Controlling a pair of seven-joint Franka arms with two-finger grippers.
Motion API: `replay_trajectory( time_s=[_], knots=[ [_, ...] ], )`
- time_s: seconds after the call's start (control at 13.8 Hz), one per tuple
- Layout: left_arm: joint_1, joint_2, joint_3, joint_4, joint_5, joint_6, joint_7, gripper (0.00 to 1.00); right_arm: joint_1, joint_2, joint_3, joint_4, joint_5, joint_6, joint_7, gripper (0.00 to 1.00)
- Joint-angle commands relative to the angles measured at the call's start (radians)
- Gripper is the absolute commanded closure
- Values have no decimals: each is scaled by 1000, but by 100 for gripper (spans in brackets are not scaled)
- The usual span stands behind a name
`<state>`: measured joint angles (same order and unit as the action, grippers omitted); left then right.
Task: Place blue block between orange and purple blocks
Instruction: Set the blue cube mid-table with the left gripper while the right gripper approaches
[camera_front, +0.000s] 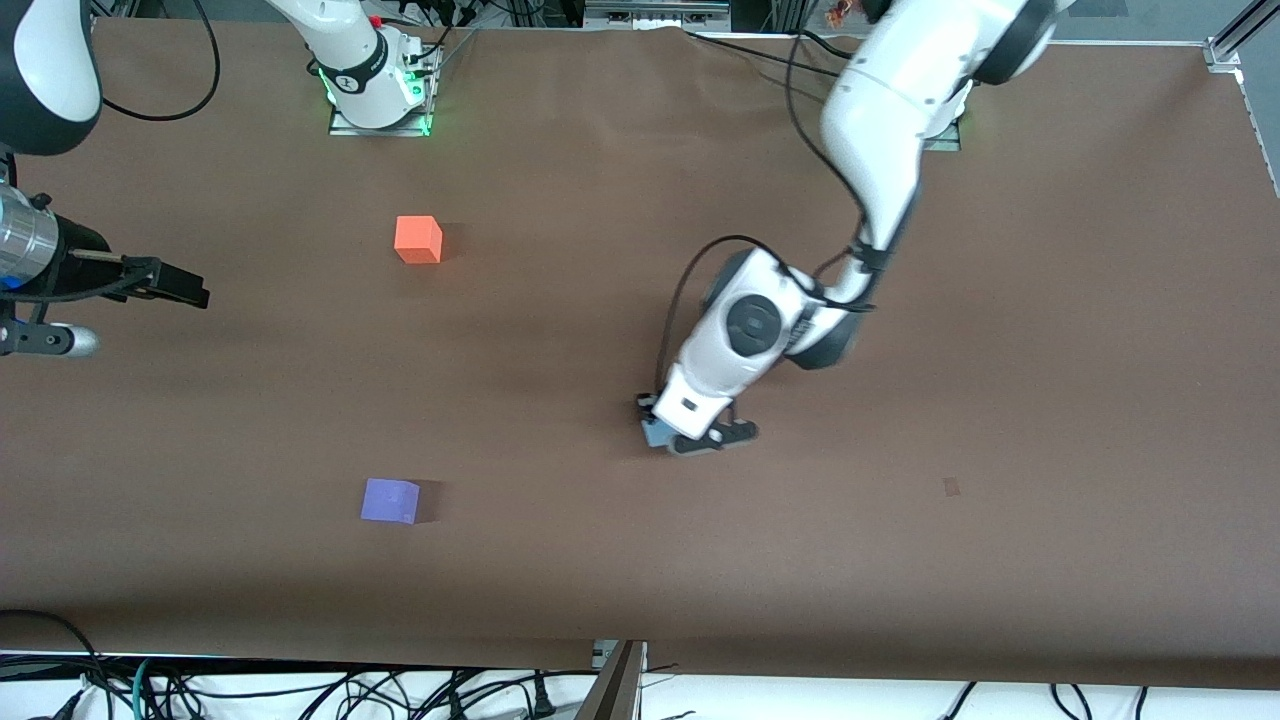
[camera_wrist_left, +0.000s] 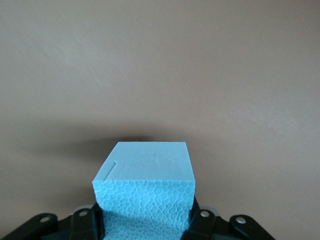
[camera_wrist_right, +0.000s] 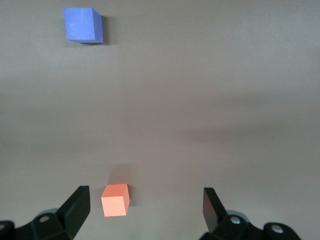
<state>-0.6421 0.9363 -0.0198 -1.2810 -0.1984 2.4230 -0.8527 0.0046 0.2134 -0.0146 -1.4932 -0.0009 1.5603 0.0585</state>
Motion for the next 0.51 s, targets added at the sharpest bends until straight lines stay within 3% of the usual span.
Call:
replay_trajectory(
  time_s=[0.0,0.29,0.36,0.43],
  knots=[
    [-132,32,110,49,-7,2,-121,100,-11,4,5,8,5,-32,-16,0],
    [-206,27,116,45,-6,-5,-287,100,1,47,13,7,30,-10,1,0],
    [-212,24,119,43,-6,-7,-289,90,15,52,15,5,47,9,4,0],
    [-212,21,119,42,-6,-7,-290,22,35,70,15,7,48,24,36,0]
  ],
)
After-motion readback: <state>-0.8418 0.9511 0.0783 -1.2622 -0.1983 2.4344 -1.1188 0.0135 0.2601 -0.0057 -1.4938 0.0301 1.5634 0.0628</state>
